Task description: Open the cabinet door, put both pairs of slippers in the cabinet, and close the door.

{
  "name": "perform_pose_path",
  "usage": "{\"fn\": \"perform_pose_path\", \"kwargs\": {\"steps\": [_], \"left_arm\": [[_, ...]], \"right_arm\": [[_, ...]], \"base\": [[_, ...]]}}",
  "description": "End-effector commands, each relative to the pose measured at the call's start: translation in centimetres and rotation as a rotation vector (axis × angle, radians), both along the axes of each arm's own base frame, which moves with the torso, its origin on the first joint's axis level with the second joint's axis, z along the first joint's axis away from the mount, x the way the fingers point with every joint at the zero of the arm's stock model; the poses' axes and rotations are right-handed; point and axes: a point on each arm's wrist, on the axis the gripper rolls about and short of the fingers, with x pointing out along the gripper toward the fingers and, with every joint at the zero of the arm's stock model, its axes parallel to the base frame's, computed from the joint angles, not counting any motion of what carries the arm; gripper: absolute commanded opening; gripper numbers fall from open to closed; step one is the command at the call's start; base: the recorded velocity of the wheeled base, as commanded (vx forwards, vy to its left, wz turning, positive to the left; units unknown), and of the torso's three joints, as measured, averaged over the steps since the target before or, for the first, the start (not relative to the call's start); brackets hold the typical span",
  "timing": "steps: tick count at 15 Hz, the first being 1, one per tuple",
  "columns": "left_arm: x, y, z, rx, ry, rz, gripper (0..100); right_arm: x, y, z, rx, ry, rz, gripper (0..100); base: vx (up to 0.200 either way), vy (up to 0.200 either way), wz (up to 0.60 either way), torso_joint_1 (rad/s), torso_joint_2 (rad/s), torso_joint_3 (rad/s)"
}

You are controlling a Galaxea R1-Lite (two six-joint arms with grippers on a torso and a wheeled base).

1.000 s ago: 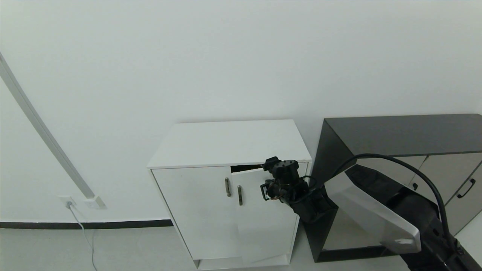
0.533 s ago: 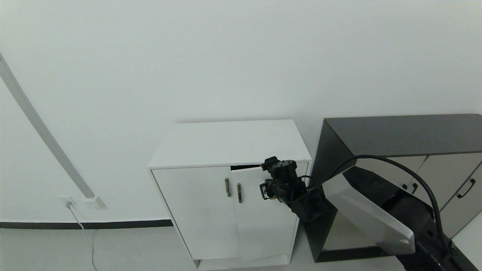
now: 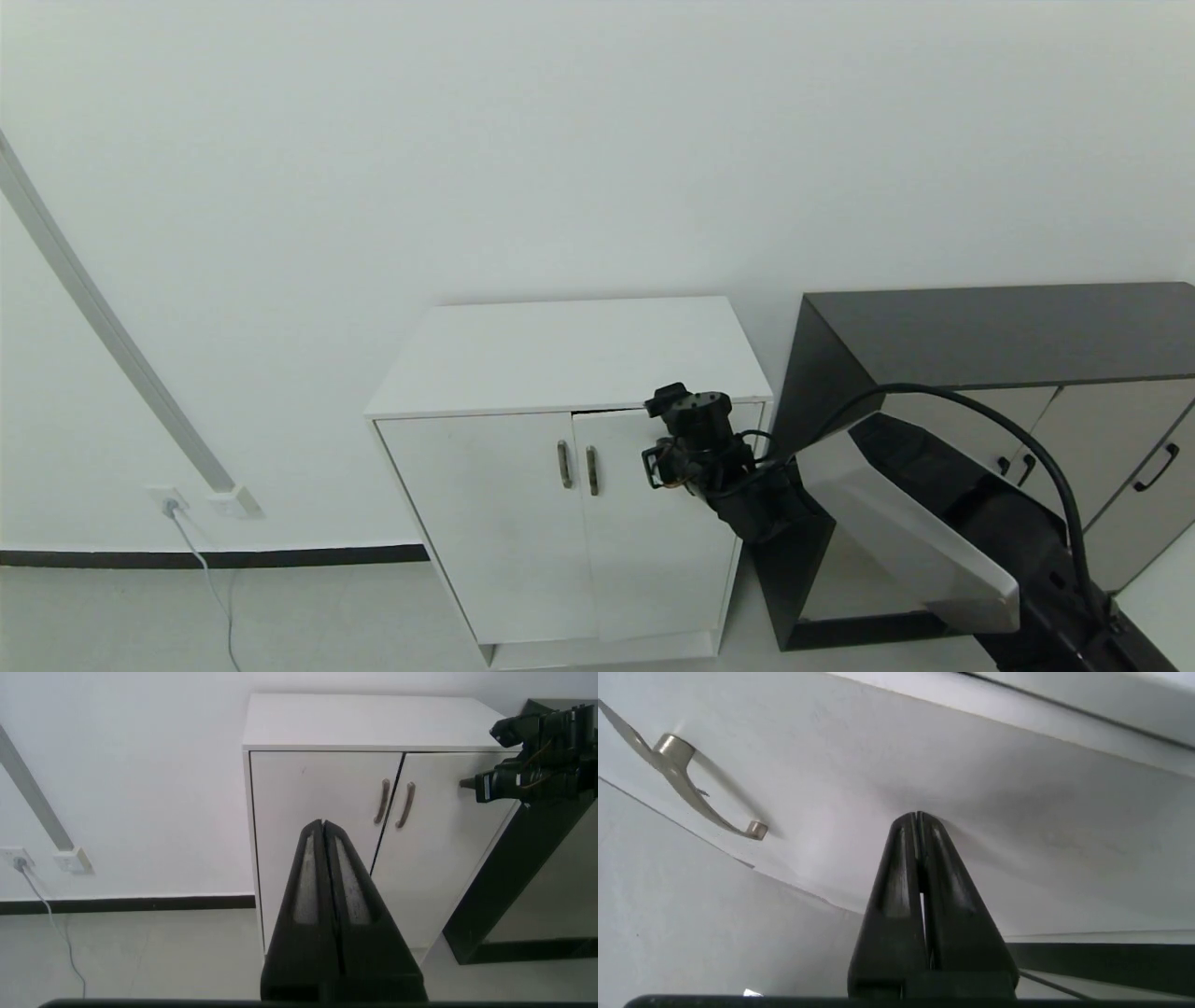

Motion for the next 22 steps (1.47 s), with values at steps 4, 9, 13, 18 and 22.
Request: {"fn": "perform_pose_path", "kwargs": {"steps": [4, 9, 13, 18, 22], "left_arm": [[0.0, 0.0, 0.0, 0.000, -0.001, 0.001, 0], [0.0, 0.0, 0.0, 0.000, -0.001, -0.001, 0], [0.0, 0.0, 0.0, 0.000, -0.001, 0.001, 0], [0.0, 0.0, 0.0, 0.000, -0.001, 0.001, 0], [0.0, 0.0, 0.0, 0.000, -0.001, -0.001, 0]], "right_arm": [[0.5, 0.3, -0.5, -0.006, -0.008, -0.023, 0], [0.4, 0.3, -0.6, -0.005, -0.007, -0.025, 0], [-1.0, 0.3, 0.7, -0.004, 0.008, -0.014, 0], [-4.9, -1.4, 3.8, 0.004, 0.007, 0.010, 0], [-8.9, -3.5, 6.7, 0.037, -0.036, 0.022, 0]], "base": [[0.000, 0.000, 0.00, 0.000, 0.00, 0.000], [0.000, 0.000, 0.00, 0.000, 0.00, 0.000], [0.000, 0.000, 0.00, 0.000, 0.00, 0.000], [0.000, 0.000, 0.00, 0.000, 0.00, 0.000], [0.000, 0.000, 0.00, 0.000, 0.00, 0.000]]}}
